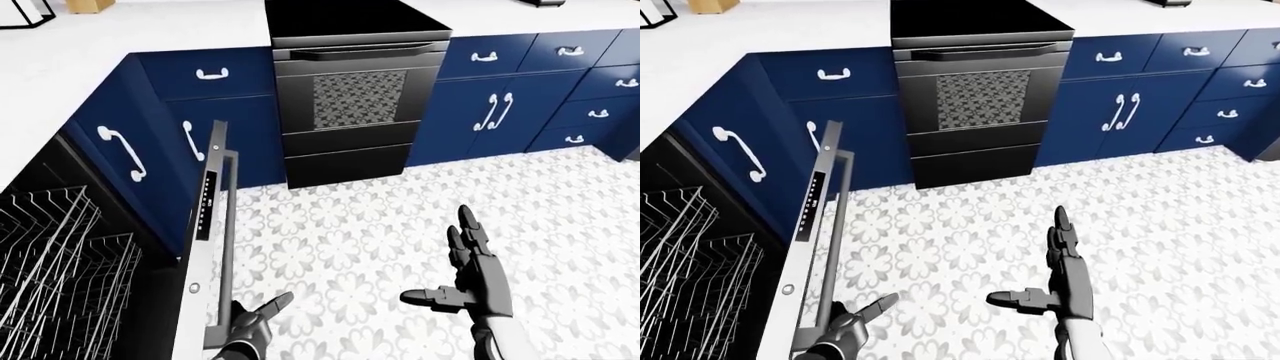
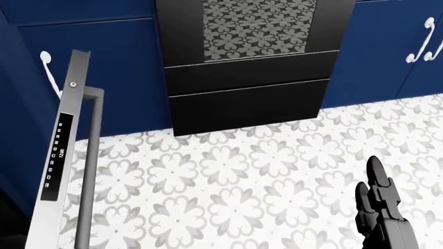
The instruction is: Close the dishwasher door
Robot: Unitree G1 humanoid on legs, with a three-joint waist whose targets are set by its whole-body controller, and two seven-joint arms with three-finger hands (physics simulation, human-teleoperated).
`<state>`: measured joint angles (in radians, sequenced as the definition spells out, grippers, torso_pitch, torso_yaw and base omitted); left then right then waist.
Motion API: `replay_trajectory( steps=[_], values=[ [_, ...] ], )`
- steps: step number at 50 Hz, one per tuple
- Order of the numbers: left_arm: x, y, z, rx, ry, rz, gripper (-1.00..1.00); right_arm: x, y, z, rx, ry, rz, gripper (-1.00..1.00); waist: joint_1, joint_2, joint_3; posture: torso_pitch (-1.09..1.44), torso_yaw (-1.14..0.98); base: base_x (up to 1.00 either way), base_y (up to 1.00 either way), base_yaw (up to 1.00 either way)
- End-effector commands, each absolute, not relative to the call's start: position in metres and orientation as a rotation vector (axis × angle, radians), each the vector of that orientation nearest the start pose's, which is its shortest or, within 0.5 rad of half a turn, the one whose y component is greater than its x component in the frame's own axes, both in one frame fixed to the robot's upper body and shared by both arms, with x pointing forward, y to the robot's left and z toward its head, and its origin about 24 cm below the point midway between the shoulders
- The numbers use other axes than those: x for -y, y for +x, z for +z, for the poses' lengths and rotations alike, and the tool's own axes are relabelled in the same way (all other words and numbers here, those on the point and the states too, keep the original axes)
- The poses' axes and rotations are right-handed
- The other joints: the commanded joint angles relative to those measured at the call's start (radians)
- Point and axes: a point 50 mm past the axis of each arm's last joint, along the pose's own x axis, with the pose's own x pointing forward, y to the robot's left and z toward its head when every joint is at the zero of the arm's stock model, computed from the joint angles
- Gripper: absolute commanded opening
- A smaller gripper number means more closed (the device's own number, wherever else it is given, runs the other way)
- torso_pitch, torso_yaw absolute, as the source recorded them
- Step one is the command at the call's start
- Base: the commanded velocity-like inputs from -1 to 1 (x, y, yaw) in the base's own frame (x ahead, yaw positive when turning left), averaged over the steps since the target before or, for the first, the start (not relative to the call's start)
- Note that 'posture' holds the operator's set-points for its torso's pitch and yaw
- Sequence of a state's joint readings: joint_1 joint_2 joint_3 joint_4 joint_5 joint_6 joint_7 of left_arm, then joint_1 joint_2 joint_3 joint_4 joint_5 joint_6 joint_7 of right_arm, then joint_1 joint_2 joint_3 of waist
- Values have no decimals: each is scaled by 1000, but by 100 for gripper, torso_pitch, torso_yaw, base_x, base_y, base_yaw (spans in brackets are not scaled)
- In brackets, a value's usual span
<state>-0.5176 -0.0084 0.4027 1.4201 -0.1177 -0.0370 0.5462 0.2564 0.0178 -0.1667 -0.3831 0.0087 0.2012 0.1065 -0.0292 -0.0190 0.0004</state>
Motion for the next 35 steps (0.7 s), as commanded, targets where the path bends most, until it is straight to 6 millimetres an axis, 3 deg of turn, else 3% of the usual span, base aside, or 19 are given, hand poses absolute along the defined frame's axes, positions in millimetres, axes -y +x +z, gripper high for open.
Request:
replay_trajectory(
  steps=[1,35],
  values=[
    [-180,251,-95,-857,-98,737,100,195,201,73,20,-26,-123,100,7,4,-19,0,0,0,0,0],
    [-187,252,-91,-813,-80,809,100,198,200,71,21,-23,-130,100,12,9,-16,0,0,0,0,0]
  ],
)
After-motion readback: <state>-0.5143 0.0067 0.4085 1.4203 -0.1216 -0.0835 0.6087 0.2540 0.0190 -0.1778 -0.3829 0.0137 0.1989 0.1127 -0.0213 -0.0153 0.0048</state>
